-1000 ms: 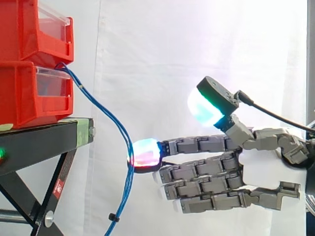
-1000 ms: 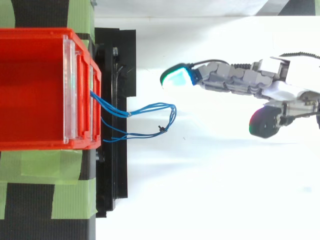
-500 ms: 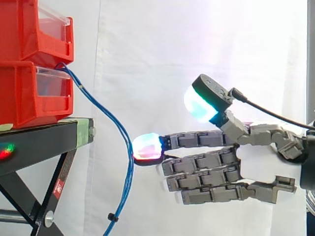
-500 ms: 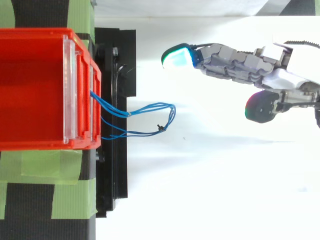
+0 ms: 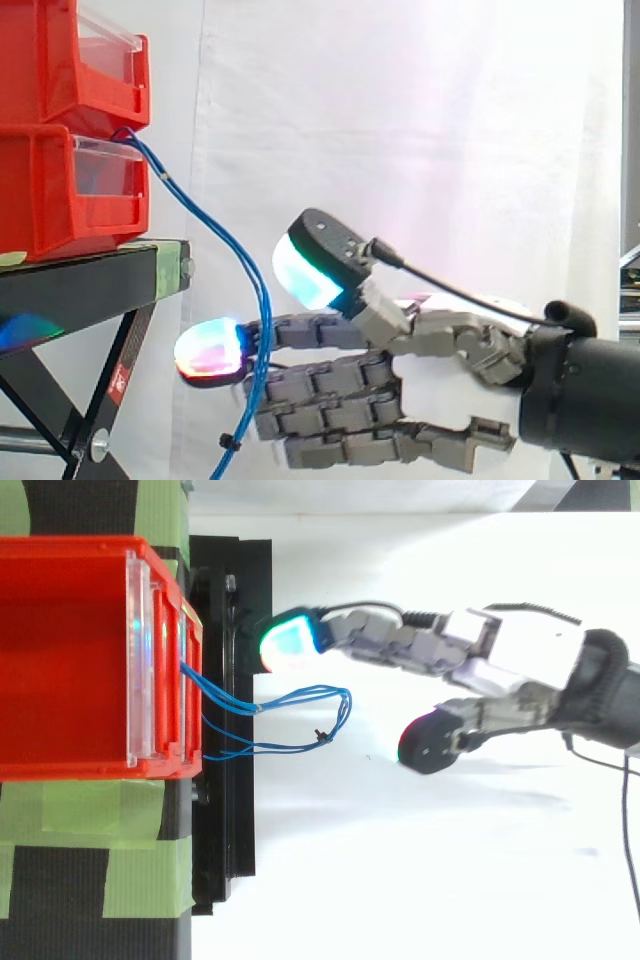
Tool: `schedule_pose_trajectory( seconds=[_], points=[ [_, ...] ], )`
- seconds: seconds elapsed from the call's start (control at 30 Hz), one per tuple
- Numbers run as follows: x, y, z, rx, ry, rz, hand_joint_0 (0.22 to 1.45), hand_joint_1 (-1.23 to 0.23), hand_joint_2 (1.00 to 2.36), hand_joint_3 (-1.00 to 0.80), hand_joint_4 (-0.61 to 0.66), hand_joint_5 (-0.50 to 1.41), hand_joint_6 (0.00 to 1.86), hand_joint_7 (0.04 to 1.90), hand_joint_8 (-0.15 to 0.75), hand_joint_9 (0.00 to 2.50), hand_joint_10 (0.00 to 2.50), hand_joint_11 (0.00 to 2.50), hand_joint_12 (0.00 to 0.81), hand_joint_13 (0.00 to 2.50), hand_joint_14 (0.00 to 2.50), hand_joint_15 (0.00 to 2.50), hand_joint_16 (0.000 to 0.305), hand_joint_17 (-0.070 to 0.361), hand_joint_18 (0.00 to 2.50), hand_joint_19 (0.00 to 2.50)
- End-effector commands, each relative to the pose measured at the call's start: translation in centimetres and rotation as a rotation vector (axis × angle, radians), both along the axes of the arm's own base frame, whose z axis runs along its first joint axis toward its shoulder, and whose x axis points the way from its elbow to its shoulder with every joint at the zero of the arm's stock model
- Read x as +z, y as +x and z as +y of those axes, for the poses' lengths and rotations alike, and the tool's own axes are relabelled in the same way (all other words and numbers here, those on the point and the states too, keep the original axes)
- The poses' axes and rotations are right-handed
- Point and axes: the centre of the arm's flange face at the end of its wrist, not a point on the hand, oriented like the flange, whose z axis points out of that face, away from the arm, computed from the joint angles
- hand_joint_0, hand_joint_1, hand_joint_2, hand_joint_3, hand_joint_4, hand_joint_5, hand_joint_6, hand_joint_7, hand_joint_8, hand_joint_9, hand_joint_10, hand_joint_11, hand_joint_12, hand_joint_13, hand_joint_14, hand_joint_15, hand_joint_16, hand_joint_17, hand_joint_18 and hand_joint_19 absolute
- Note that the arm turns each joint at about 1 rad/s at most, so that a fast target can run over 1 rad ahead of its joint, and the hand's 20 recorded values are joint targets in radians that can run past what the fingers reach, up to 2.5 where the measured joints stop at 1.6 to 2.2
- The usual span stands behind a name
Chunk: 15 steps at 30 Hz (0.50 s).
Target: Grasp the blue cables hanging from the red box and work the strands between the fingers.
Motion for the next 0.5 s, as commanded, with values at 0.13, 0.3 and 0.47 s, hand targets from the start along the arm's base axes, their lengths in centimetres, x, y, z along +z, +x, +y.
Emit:
schedule_pose_trajectory(
  seconds=[0.13, 0.3, 0.47],
  points=[
    [-0.5, 1.04, 0.82, 0.03, -0.008, -0.006, 0.73, -0.44, 1.0, -1.0, 0.15, -0.36, 0.01, 0.71, 0.289, 0.1, 0.0, 0.11, 0.343, 0.0, 0.0, 0.18, 0.068, 0.153, 0.0, 0.11],
    [-0.39, 1.15, 1.04, 0.035, 0.0, -0.018, 0.73, -0.44, 1.0, -1.0, 0.15, -0.36, 0.01, 0.71, 0.288, 0.11, 0.0, 0.12, 0.343, 0.0, 0.0, 0.19, 0.068, 0.153, 0.0, 0.12],
    [-0.22, 1.3, 1.26, 0.037, 0.0, -0.034, 0.73, -0.44, 1.0, -1.0, 0.15, -0.36, 0.01, 0.71, 0.288, 0.12, 0.0, 0.13, 0.344, 0.0, 0.0, 0.19, 0.068, 0.153, 0.0, 0.15]
  ],
)
